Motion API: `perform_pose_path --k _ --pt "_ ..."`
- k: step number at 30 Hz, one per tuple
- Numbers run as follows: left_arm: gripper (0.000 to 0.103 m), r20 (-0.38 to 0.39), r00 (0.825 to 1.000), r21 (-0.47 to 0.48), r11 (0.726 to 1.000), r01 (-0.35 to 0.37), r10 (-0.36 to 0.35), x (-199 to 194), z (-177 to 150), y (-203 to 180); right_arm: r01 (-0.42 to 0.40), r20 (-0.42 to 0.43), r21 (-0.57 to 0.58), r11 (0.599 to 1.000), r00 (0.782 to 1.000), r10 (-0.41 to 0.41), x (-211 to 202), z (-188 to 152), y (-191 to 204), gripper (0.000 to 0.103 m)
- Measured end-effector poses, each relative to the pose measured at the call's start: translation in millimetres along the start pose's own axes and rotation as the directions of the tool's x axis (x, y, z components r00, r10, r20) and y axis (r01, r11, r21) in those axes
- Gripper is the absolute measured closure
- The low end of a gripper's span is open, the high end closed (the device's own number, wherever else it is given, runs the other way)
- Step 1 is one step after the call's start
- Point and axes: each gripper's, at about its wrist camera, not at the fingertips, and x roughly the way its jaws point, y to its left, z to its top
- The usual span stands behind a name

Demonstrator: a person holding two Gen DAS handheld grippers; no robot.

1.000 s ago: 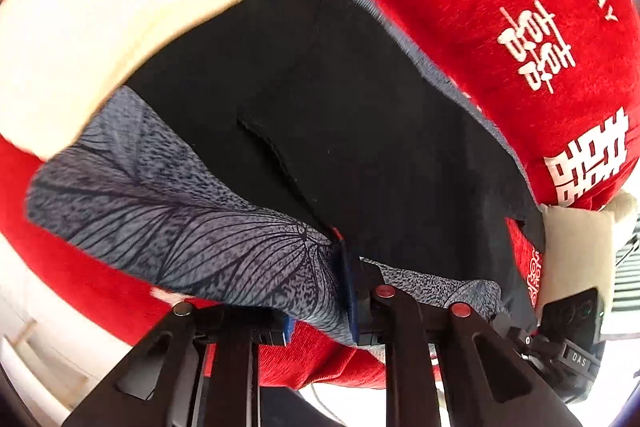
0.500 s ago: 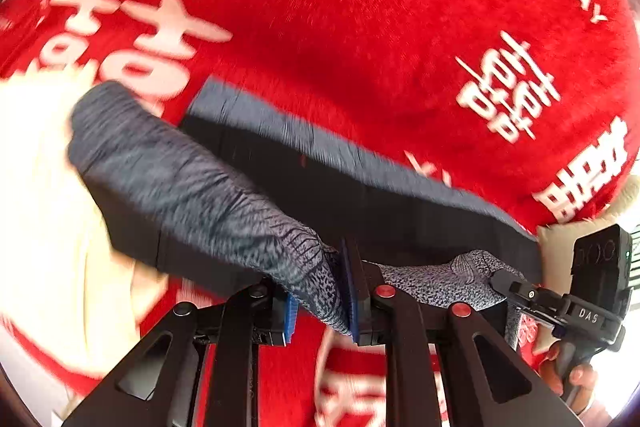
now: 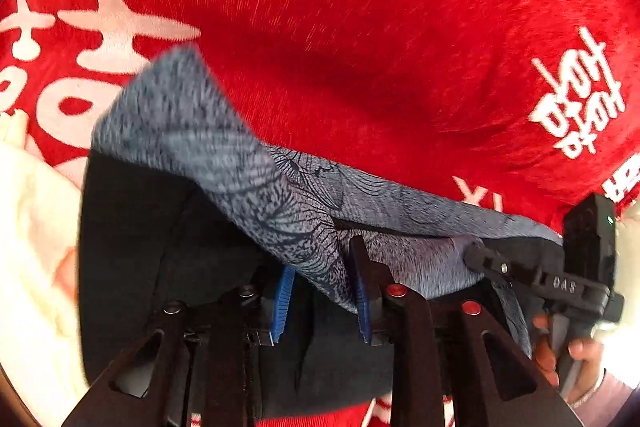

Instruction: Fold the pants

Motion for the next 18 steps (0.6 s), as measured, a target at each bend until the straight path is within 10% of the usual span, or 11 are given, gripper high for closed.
perform_pose_path --k 1,3,11,18 --pt "0.033 0.028 0.999 0.019 0.999 -0.045 0.044 -13 -2 -1 -0.001 0.001 -0.011 1.000 1.000 0.001 -3 2 3 0.063" --pt "0.018 0.101 0.989 0.036 0.993 -0.108 0.104 -38 -6 0 -0.005 0.003 -0.039 0.999 1.000 0.005 -11 5 12 0.028" --pt "0.018 0.034 0.978 0.148 0.967 -0.209 0.206 -31 -33 -13 0.118 0.087 -0.096 0.988 0.990 -0.110 -61 -25 50 0.022" --pt "0.018 -0.101 0.990 0.344 0.937 -0.057 0.097 -7 -92 -101 0.318 0.174 -0.030 0.948 0.935 -0.308 -133 -110 10 0.021"
